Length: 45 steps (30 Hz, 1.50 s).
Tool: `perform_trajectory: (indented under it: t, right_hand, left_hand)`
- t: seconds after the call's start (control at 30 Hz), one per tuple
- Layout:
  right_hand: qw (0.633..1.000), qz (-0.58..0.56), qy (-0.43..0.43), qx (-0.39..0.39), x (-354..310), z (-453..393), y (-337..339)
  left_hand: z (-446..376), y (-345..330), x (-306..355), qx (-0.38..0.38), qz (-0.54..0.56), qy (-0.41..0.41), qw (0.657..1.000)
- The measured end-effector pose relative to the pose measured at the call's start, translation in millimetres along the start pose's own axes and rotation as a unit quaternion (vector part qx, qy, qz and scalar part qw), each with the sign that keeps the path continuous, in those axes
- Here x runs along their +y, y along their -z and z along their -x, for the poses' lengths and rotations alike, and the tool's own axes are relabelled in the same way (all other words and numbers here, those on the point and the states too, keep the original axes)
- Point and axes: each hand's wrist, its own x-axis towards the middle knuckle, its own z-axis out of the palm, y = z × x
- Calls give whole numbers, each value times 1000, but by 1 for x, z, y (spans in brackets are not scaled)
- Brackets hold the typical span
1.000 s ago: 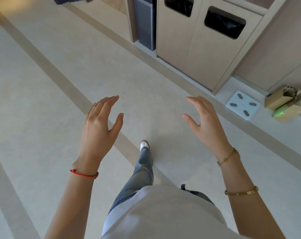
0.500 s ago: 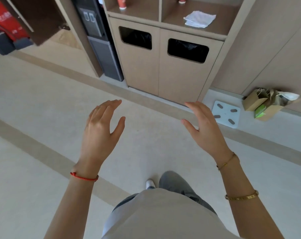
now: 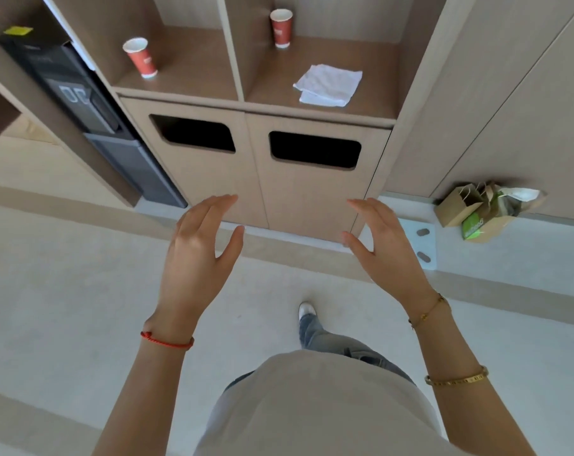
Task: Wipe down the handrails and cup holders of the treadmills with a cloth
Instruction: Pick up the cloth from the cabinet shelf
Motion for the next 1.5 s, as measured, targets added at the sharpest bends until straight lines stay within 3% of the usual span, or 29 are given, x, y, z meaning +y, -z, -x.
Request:
perform_trajectory:
  t: [0.33, 0.83, 0.97, 1.23, 1.5]
  right_hand:
    - [1000, 24, 6, 18, 43, -209, 17]
    - [995, 56, -81, 35, 110, -411, -33]
    - [990, 100, -98, 5, 128, -459, -47]
    - [976, 158, -107, -103, 159, -511, -78]
    - [973, 202, -96, -59, 171, -507, -90]
  left_hand:
    - [-207, -60, -34, 0, 9, -22, 1000]
    - [-418, -190, -122, -40, 23, -89, 995]
    - [-449, -223, -137, -87, 0, -96, 992]
    - [-462, -266, -149, -192, -29, -14, 981]
    - [-451, -279, -151, -189, -23, 16, 982]
